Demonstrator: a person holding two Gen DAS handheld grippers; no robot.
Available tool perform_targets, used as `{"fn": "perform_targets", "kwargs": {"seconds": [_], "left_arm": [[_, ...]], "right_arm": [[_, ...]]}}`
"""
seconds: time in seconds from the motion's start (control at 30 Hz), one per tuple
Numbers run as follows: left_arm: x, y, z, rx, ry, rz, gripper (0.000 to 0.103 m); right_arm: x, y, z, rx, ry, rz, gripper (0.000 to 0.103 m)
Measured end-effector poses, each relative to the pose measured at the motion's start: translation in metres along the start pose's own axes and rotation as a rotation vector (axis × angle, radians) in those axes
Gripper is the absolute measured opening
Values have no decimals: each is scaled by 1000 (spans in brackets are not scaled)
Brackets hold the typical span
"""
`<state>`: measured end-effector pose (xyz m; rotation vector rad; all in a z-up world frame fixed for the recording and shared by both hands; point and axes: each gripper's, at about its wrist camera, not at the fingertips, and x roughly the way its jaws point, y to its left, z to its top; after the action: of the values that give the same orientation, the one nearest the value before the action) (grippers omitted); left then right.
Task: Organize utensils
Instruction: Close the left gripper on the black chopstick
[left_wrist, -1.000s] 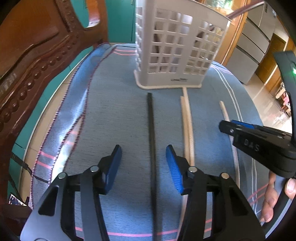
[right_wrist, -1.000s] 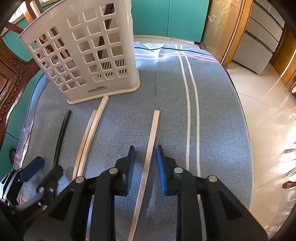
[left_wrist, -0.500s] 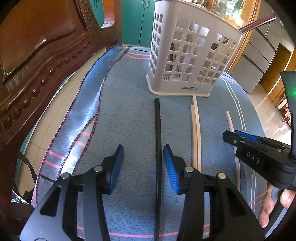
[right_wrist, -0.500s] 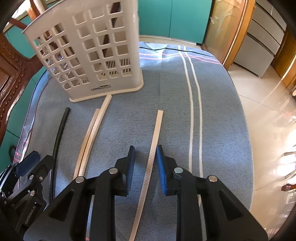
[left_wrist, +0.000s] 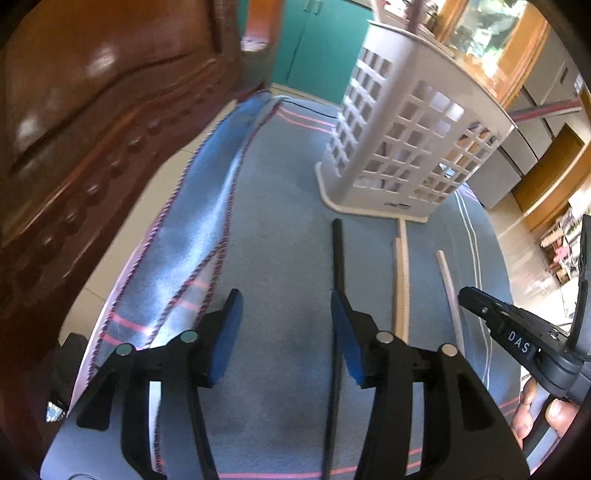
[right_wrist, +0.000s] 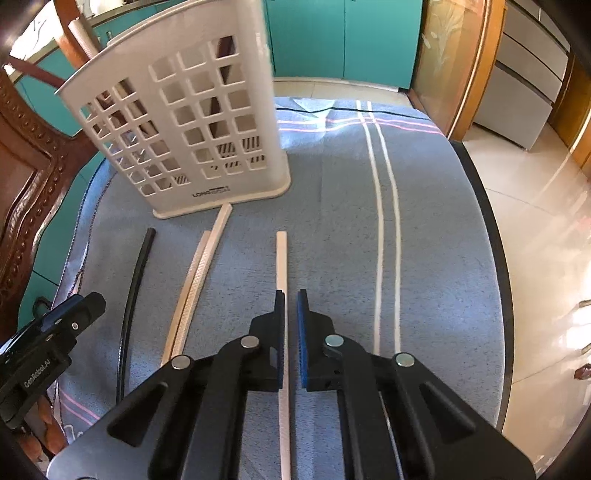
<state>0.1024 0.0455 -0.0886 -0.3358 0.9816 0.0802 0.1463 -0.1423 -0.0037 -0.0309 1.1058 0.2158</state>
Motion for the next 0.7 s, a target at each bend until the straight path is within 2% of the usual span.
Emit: {"fn": "perform_targets", "kwargs": {"seconds": [0.1,0.2,0.3,0.43,0.57,0.6,0.63,0.67,0.7], "left_arm": [[9,-25,11,92,31,0,51],[16,-45,18,189,47,59,51],[30,-50,28,210,90,74,51],[48,-56,37,261,130,122,51],[51,-58,38,272,126,130,50],[51,-59,38,276,121,124,44],[50,-62,39,277,117,122,39],[49,-62,40,270,106,126,21],[49,-62,39,260,99,129,9]], "right_arm": [[1,-3,1,9,7,-1,10],[0,-2,0,-1,10,5,16],[5,5,-1,-48,26,11,21],[17,8,2,-83,38,-27,21],[19,10,7,-88,32,-39,21],[18,11,7,-93,30,-40,21],[20,12,8,-91,28,-37,15],[18,11,6,-86,26,-26,8],[18,9,7,-67,29,0,7]]}}
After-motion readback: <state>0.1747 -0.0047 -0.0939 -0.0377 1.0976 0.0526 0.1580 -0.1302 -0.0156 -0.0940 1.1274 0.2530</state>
